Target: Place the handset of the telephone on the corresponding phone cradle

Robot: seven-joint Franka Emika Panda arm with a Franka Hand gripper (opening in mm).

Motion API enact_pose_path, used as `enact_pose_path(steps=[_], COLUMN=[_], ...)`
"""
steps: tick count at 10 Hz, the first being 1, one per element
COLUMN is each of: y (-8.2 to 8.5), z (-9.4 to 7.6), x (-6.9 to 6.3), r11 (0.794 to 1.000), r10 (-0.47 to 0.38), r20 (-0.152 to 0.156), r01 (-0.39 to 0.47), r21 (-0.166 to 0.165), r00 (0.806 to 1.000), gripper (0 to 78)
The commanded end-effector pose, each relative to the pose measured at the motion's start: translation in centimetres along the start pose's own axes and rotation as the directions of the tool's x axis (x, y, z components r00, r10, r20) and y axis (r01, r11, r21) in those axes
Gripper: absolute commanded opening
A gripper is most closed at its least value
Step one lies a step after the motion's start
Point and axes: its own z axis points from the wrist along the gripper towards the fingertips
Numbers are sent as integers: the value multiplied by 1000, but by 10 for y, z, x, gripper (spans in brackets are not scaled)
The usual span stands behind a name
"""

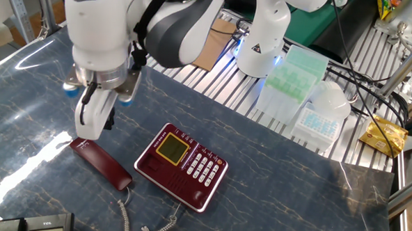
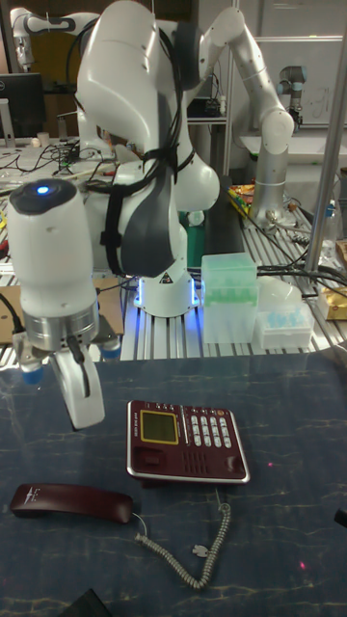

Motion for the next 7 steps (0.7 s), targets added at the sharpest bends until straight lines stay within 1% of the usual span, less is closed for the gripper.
enact_pose_path(steps=[1, 4, 7], y=[-2, -3, -3], z=[15, 28, 42], x=[-13, -19, -21], r11=[1000, 1000, 999], r10=[-1, 27, 31], r20=[6, 3, 6], r01=[1, -27, -31], r21=[-4, -6, -11], r00=[1000, 1000, 999], gripper=[0, 0, 0])
